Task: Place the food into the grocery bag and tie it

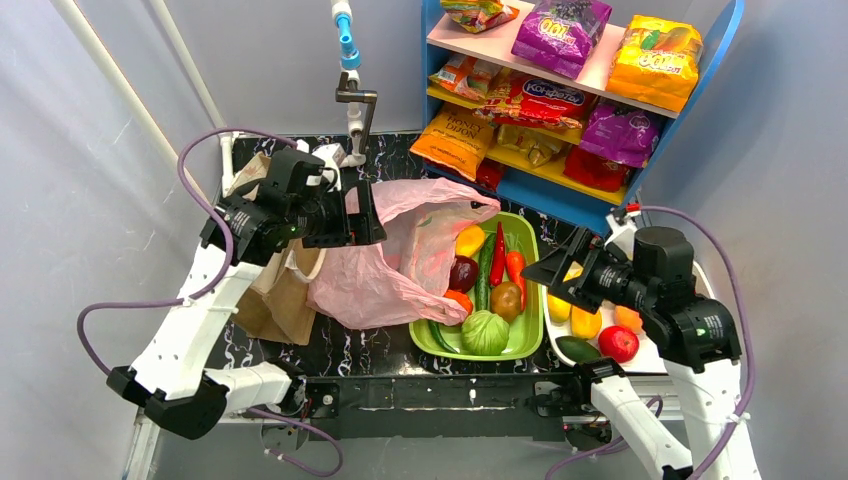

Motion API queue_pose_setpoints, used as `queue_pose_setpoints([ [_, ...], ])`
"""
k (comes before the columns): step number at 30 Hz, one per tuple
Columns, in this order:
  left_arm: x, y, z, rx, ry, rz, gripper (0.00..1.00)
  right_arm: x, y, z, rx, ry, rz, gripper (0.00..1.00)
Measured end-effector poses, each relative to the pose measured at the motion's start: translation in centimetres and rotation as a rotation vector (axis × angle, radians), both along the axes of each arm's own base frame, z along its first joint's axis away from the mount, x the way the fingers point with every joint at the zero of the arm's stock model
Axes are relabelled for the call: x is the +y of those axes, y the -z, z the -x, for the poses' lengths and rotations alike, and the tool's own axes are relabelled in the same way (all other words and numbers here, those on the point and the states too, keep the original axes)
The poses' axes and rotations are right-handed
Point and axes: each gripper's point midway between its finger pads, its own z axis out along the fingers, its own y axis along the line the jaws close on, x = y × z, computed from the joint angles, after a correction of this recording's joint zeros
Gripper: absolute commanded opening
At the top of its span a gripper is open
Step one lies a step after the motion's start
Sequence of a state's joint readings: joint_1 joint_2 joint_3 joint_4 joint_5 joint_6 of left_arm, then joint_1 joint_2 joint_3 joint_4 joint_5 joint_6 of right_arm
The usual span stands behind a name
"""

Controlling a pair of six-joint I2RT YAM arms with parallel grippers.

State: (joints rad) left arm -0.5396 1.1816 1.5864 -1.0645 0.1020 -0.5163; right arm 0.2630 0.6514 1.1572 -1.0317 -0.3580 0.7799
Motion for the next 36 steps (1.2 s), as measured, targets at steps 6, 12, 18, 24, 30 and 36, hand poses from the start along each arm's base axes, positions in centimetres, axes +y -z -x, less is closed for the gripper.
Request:
queue_pose_setpoints([
  [6, 0.2, 0.1, -0.9, -0.027, 0.011, -0.049, 1.00, 0.9, 3.5, 1.2, 0.154, -0.016, -0.052, 0.98],
  [12, 0.3, 0.8, -1.6, -0.030, 0.020, -0.091, 1.00, 1.9, 3.0, 0.9, 0.156, -0.047, -0.119, 0.98],
  [18, -0.1, 1.6, -2.5, -0.023, 0.038, -0.117, 0.99, 3.3, 4.4, -0.3, 0.224, -0.081, -0.177, 0.98],
  [24, -0.9, 1.8, -2.6, -0.028, 0.064, -0.121, 1.00, 2.8, 5.2, -2.0, 0.217, -0.043, -0.113, 0.94],
  [30, -1.5, 2.9, -2.3, -0.037, 0.095, -0.162, 1.00, 1.7, 7.0, -3.3, 0.252, 0.005, -0.011, 0.93],
  [36, -1.1, 5.2, -3.5, -0.008, 0.065, -0.242, 0.94, 1.2, 7.3, -4.0, 0.247, -0.010, 0.064, 0.93],
])
